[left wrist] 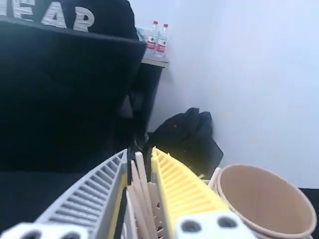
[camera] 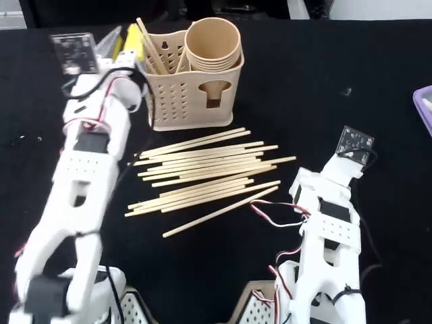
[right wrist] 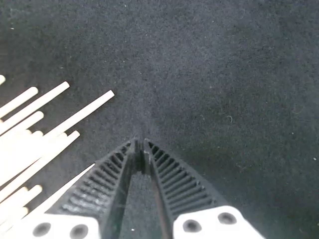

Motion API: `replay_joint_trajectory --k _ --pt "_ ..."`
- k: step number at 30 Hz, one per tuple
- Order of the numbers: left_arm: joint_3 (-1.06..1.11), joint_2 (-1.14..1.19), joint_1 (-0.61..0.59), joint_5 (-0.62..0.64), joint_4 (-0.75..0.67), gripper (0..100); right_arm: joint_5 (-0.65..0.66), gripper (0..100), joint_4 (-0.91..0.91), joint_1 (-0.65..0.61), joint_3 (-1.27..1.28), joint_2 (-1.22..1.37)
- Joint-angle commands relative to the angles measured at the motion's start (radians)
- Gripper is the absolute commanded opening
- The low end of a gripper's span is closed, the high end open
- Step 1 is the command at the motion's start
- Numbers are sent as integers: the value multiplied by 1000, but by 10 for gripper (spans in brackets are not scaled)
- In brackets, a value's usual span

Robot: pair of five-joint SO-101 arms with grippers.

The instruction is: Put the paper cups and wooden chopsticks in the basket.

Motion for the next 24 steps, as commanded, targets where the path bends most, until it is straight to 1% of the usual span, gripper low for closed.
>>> replay_joint_trajectory --k 1,5,7,8,10,12,14,16,18,21,24 --pt "28 -264 -35 3 175 91 -8 15 -15 8 -31 -28" --pt "147 -508 -97 2 436 91 -8 15 -15 6 -31 -28" --pt "259 -617 -128 0 559 91 -8 15 -15 3 -31 -28" --pt "328 -664 -140 -12 597 94 -8 15 -15 -9 -30 -28" --pt "481 -732 -170 -95 595 95 0 15 -9 -37 -28 -28" --pt "624 -773 -189 -178 537 95 46 15 -11 -52 -19 -31" --pt "734 -781 -194 -224 477 95 91 15 -9 -66 -19 -33" --pt "803 -779 -194 -213 456 95 140 15 -8 -94 -24 -35" --pt "840 -779 -193 -178 456 95 235 15 9 -137 -39 -35" --pt "865 -778 -196 -146 457 95 353 16 123 -218 -104 -35" --pt "878 -761 -194 -103 482 95 394 16 232 -269 -174 -28"
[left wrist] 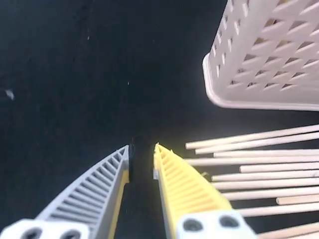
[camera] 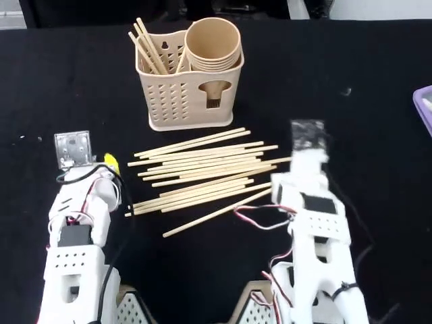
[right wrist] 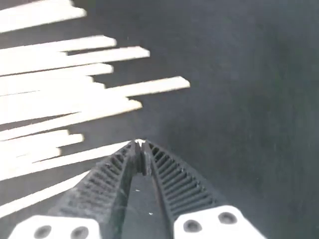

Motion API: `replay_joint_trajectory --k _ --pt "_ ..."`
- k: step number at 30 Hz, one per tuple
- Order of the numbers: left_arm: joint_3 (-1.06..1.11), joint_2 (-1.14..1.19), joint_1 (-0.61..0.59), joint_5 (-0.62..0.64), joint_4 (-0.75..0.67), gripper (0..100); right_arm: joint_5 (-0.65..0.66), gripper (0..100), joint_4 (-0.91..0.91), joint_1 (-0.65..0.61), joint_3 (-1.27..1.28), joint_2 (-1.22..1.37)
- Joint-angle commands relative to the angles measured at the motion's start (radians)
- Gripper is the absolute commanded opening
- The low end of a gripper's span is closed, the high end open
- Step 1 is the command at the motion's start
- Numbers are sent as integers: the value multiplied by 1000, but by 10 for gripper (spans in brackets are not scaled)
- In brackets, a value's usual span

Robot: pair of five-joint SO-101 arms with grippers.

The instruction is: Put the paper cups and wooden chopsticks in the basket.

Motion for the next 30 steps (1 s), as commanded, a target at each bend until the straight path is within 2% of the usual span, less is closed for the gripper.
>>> replay_joint_trajectory --k 1,3,9,12,15,20,26,30 --pt "-12 12 -10 60 15 95 69 16 123 -57 -119 -27" --pt "-48 54 -8 60 57 95 126 30 183 -74 -165 -27" --pt "-194 319 -4 61 110 95 242 180 414 -135 -374 -25" --pt "-259 456 -4 61 110 95 304 180 508 -250 -427 -24" --pt "-320 569 -12 83 110 95 410 180 585 -420 -423 -24" --pt "-404 697 -101 169 110 95 459 181 568 -638 -358 33" --pt "-489 783 -211 281 161 95 470 181 456 -726 -326 246" --pt "-529 830 -217 285 187 95 560 181 454 -772 -326 361"
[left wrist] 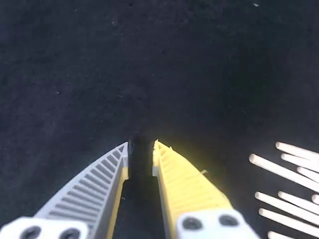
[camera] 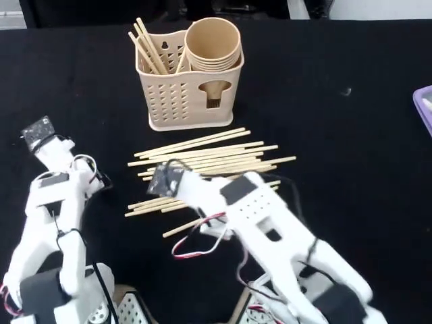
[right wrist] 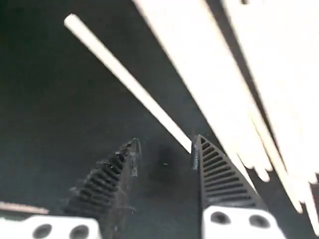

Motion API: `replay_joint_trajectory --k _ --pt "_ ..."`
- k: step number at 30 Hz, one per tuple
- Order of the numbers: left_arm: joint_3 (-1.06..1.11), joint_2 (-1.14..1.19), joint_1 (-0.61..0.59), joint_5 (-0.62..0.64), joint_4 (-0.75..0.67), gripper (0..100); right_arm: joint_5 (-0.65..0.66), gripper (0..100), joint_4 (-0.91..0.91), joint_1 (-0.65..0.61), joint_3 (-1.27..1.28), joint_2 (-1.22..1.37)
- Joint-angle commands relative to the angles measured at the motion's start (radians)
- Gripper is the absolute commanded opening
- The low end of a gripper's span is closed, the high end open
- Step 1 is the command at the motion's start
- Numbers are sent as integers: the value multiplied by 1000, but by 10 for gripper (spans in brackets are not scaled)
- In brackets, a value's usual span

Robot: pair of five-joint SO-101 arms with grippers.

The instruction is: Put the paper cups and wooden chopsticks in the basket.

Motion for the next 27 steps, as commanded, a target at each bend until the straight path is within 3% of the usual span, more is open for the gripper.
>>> replay_joint_trajectory --k 1,27 --pt "-85 40 -15 20 15 95 68 181 -21 -41 -7 76" --pt "-101 58 -13 18 17 95 114 181 18 -40 -147 137"
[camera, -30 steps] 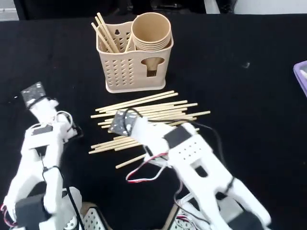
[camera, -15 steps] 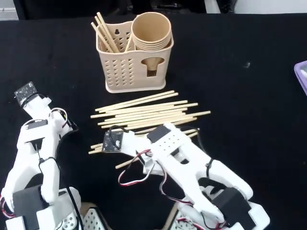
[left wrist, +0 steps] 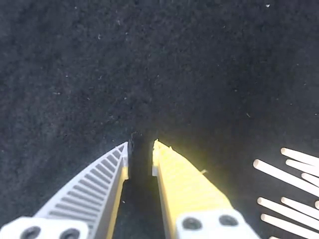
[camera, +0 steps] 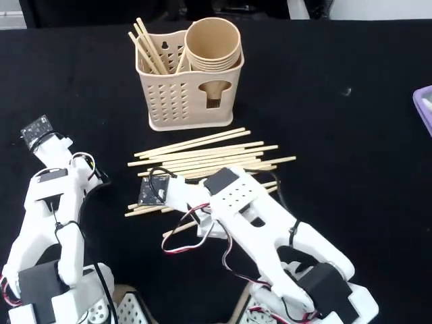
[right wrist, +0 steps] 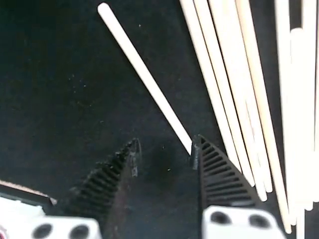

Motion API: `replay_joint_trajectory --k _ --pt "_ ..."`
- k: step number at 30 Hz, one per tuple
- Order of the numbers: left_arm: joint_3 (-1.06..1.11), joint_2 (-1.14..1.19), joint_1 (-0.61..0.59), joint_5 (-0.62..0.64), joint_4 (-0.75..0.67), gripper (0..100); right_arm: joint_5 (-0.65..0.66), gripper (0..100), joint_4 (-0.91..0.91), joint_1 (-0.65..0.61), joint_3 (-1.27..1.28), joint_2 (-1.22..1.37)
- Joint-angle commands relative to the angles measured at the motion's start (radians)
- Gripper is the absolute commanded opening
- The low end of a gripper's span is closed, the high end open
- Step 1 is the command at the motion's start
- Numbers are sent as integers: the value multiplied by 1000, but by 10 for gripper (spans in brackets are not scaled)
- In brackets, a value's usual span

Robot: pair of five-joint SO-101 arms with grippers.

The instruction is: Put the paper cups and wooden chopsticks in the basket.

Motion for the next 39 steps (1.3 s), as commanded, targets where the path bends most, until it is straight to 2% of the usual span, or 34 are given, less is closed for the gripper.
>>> replay_joint_trajectory --k 1,15,23,26,29,34,39 --pt "-56 -5 -5 6 5 95 12 181 -46 -11 -41 2" --pt "-54 -5 -4 5 6 95 14 181 -121 92 -39 12" --pt "-51 -5 -5 5 6 95 14 181 -109 109 -94 196" --pt "-51 -5 -5 3 6 95 17 180 -31 120 -131 237" --pt "-51 -5 -4 3 6 95 87 174 86 120 -147 229" --pt "-51 -5 -2 3 6 95 138 104 169 121 -150 147" --pt "-51 -5 -4 3 6 95 135 166 167 137 -148 50"
